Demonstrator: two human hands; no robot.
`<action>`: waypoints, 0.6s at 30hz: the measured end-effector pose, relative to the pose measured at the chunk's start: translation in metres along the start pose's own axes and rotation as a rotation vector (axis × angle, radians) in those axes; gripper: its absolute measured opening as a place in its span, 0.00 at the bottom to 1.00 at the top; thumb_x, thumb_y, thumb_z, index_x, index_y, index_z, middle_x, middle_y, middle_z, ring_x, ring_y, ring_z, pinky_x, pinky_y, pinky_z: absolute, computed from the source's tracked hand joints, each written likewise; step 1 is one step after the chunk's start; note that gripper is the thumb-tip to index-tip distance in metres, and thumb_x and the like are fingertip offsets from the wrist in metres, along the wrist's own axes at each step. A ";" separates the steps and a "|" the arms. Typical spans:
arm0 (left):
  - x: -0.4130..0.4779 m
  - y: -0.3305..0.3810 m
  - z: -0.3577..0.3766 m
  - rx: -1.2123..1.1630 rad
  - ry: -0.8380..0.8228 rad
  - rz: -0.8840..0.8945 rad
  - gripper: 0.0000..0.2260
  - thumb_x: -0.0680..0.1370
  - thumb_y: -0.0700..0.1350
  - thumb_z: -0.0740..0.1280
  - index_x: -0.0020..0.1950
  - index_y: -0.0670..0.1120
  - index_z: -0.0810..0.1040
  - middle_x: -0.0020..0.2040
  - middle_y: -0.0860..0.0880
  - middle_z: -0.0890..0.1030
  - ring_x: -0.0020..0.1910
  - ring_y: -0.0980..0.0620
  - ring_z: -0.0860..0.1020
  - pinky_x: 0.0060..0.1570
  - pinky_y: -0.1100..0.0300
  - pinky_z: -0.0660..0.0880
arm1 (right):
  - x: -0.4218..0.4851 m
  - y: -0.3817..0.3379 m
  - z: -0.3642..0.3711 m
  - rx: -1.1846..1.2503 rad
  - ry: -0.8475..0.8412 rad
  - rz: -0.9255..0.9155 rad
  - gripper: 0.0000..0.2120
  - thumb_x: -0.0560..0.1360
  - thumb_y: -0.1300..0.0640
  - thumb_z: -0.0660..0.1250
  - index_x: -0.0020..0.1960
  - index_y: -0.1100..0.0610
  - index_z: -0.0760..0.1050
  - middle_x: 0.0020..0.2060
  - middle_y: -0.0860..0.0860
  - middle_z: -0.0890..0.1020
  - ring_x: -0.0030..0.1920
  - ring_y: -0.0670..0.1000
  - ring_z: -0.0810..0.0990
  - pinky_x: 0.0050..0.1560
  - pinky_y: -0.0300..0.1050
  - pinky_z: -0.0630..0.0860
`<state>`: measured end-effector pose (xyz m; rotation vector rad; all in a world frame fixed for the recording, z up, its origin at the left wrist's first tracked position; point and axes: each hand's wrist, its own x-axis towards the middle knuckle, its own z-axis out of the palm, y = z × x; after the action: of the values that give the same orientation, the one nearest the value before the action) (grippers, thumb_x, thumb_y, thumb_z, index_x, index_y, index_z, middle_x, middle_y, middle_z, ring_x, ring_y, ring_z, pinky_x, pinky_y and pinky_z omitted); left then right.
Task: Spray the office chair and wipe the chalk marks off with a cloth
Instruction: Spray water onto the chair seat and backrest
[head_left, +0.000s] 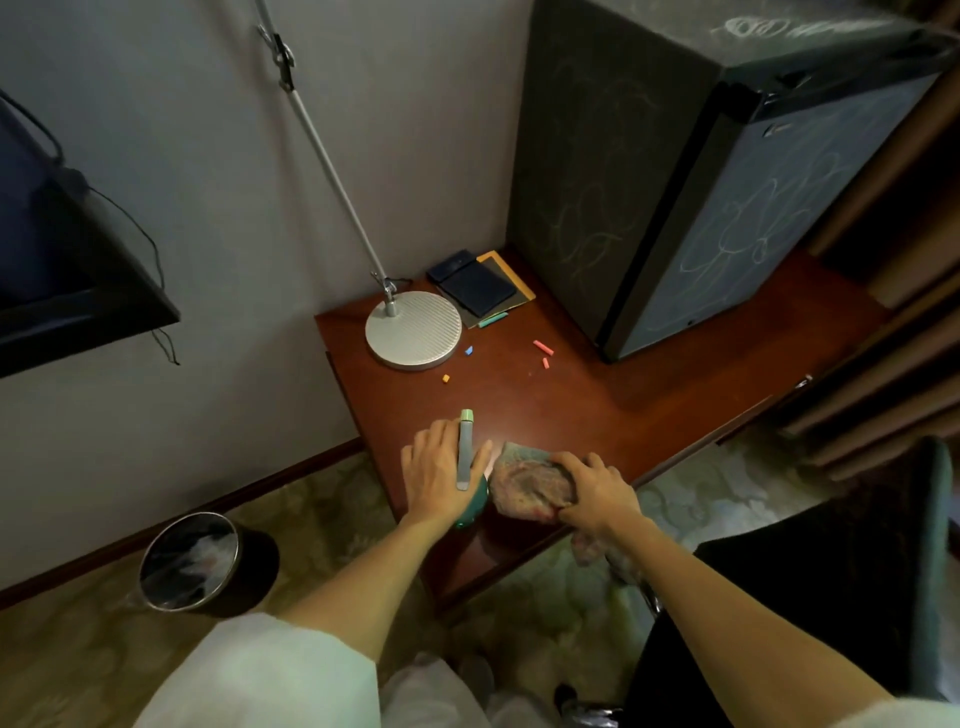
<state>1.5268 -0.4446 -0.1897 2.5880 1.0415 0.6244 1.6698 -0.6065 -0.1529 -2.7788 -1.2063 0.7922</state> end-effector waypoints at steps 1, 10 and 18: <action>0.001 -0.002 0.003 -0.003 -0.015 -0.002 0.22 0.75 0.63 0.57 0.50 0.47 0.76 0.44 0.48 0.78 0.42 0.45 0.77 0.38 0.51 0.74 | 0.001 0.001 0.001 0.005 -0.004 0.006 0.34 0.69 0.50 0.70 0.71 0.40 0.59 0.59 0.53 0.68 0.58 0.61 0.71 0.54 0.55 0.76; -0.004 -0.020 0.014 -0.069 -0.118 -0.027 0.27 0.72 0.70 0.55 0.53 0.49 0.75 0.46 0.51 0.78 0.46 0.47 0.77 0.43 0.53 0.72 | -0.004 0.003 0.006 0.040 -0.002 0.064 0.34 0.71 0.51 0.70 0.72 0.41 0.58 0.60 0.54 0.68 0.59 0.61 0.70 0.53 0.53 0.75; -0.011 -0.037 0.001 -0.033 -0.288 -0.012 0.34 0.69 0.68 0.65 0.67 0.48 0.69 0.58 0.48 0.75 0.54 0.47 0.75 0.49 0.52 0.73 | -0.017 -0.013 0.019 0.058 -0.009 0.098 0.34 0.70 0.50 0.71 0.71 0.41 0.58 0.61 0.54 0.67 0.59 0.61 0.70 0.54 0.55 0.76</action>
<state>1.4982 -0.4264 -0.2092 2.5433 0.9419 0.2522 1.6420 -0.6125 -0.1595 -2.8089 -1.0370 0.8324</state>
